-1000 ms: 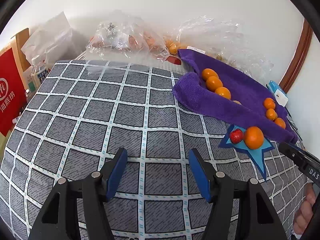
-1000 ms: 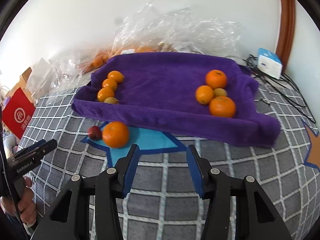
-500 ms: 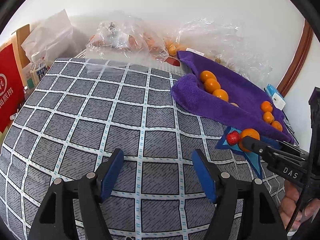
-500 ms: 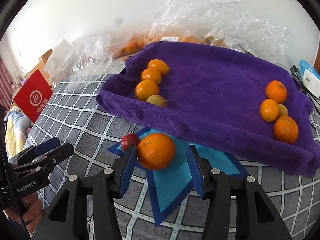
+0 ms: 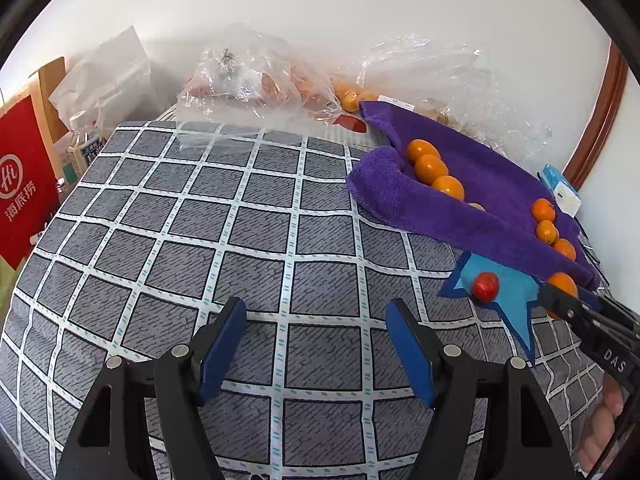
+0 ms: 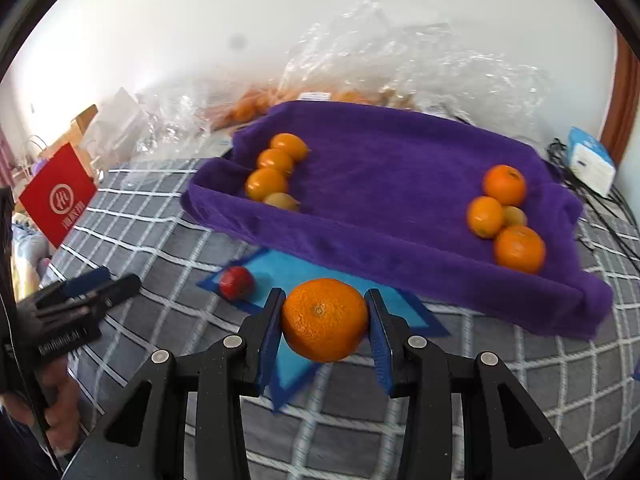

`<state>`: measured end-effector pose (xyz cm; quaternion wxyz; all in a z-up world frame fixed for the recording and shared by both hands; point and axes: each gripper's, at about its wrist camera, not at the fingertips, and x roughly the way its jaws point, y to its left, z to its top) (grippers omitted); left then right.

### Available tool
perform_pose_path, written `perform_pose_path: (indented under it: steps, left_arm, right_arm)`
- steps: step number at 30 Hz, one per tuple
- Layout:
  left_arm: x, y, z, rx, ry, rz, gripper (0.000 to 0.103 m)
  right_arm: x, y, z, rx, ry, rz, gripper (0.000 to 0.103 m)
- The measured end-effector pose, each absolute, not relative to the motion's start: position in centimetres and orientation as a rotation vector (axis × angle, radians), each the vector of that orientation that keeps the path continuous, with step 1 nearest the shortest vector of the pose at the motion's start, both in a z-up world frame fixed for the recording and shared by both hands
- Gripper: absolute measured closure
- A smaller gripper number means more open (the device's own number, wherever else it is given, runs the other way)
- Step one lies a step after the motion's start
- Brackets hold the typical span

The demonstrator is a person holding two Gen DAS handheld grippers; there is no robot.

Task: Organize fruits
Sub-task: 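Grasp the large orange on the star mat with the right gripper, then grasp the red fruit on the star mat with the left gripper while the right gripper holds the orange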

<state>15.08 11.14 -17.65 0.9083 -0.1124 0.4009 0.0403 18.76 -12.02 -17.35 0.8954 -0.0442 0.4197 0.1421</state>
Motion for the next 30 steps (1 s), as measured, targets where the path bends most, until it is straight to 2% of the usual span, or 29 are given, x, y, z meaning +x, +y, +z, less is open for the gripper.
perform_pose_path:
  steps: [9,30]
  left_arm:
    - [14.8,12.1,-17.7,-0.278,0.814,0.105,0.033]
    - [15.0,11.6,-17.7,-0.224,0.837,0.073,0.029]
  right_arm:
    - [17.3,-17.0,-19.3,-0.095,0.922,0.151,0.063]
    - [16.6,-18.7,-19.3,-0.014,0.881,0.135,0.063]
